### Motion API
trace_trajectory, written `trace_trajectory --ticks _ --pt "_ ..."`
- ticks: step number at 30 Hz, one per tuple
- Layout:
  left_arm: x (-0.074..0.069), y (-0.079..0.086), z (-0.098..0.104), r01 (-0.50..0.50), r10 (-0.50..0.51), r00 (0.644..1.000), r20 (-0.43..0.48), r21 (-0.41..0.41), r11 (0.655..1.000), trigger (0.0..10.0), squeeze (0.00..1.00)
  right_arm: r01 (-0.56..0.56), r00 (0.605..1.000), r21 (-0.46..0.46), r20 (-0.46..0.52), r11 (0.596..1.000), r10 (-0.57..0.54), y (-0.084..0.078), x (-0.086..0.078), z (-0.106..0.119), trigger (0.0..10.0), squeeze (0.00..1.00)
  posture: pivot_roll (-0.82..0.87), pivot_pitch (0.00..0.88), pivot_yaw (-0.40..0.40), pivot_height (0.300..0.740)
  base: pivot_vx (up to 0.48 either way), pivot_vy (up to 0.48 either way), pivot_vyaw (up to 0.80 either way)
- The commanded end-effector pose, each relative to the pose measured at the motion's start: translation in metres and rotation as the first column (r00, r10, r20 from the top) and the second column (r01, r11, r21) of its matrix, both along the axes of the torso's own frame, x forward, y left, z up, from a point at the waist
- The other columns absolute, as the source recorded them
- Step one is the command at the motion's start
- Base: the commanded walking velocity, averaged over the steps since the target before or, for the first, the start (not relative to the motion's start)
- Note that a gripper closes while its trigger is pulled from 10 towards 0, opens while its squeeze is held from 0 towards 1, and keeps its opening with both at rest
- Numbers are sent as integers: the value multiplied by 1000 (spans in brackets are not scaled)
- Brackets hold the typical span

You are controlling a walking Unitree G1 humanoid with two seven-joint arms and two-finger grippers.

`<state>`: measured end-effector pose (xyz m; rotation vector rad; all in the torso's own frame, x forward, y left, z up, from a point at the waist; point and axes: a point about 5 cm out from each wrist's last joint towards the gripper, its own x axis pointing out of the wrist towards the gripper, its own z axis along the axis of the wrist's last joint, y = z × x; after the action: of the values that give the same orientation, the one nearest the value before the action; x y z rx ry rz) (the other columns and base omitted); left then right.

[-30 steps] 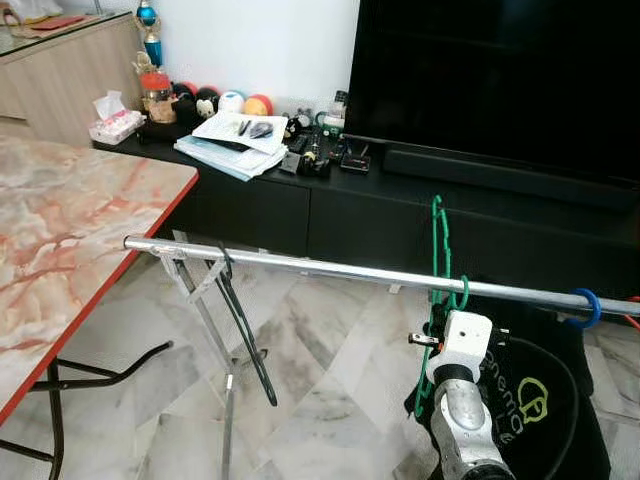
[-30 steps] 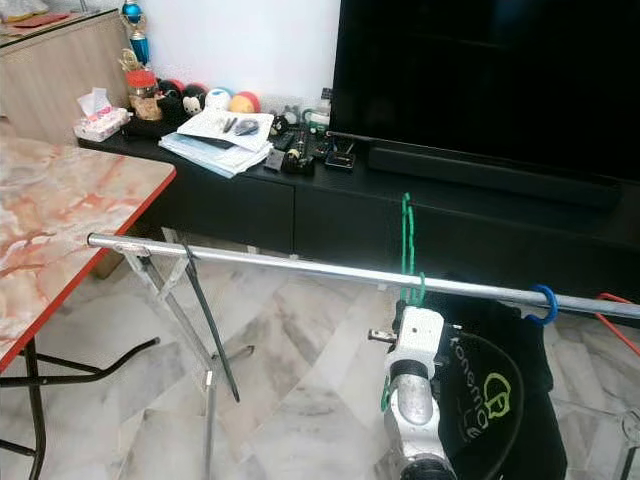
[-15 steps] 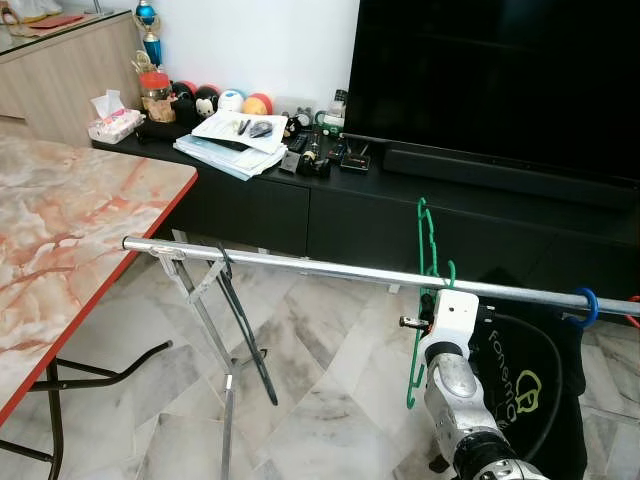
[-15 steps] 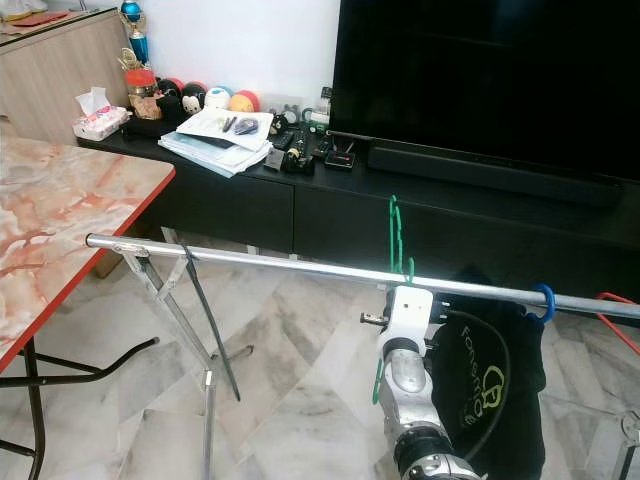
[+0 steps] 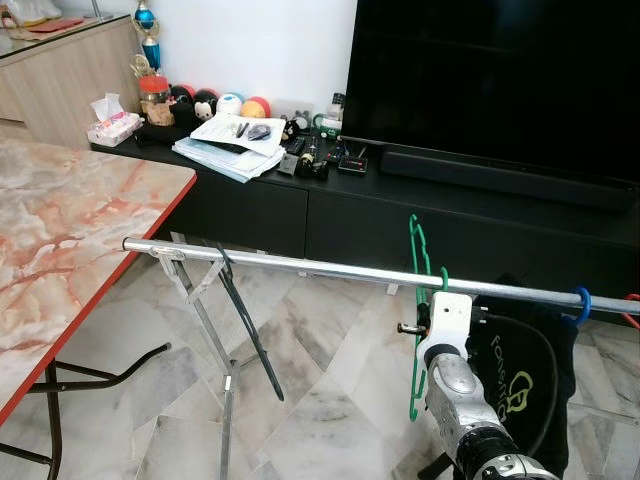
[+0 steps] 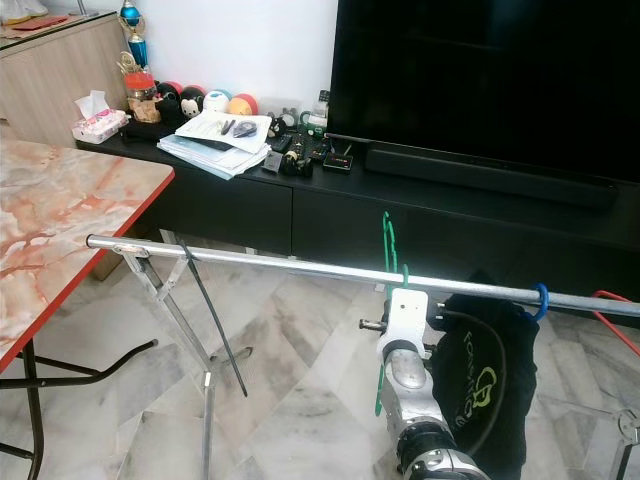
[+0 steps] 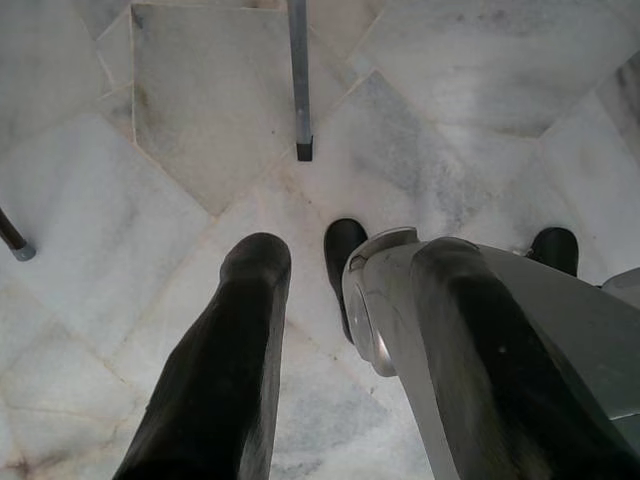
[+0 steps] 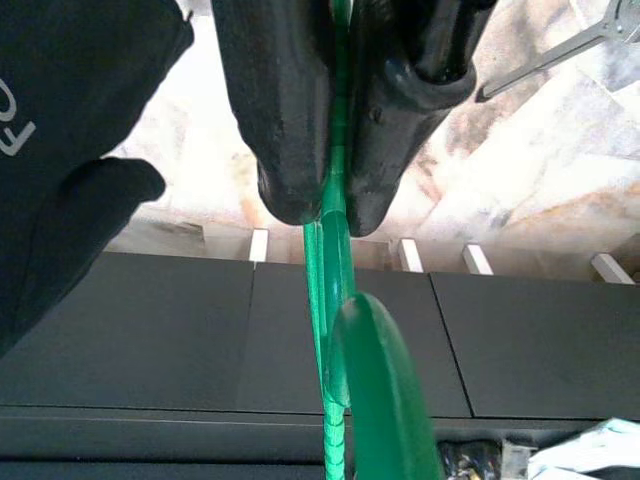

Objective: Hang hanger

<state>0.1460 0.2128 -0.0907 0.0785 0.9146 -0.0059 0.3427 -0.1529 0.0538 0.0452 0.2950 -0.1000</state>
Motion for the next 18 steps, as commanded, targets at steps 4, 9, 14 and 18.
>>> trace_trajectory --ticks 4,9,14,18 --pt "-8 -3 -4 21 -21 999 -35 -9 1000 10000 0 0 1000 15 3 1000 0 0 -5 -5 10000 808 82 66 -44 740 0 0 0" --pt "-8 -3 -4 23 -24 999 -36 -11 1000 10000 0 -24 999 -2 36 1000 24 5 -10 -6 10000 788 82 68 -45 740 0 0 0" --pt "-8 -3 -4 24 -25 999 -38 -11 1000 10000 0 -33 996 -15 84 999 34 5 -13 -5 10000 655 82 68 -47 740 0 0 0" --pt "-8 -3 -4 26 -27 999 -39 -12 1000 10000 0 -59 982 -47 176 997 67 5 -17 3 10000 0 78 68 -48 740 0 0 0"
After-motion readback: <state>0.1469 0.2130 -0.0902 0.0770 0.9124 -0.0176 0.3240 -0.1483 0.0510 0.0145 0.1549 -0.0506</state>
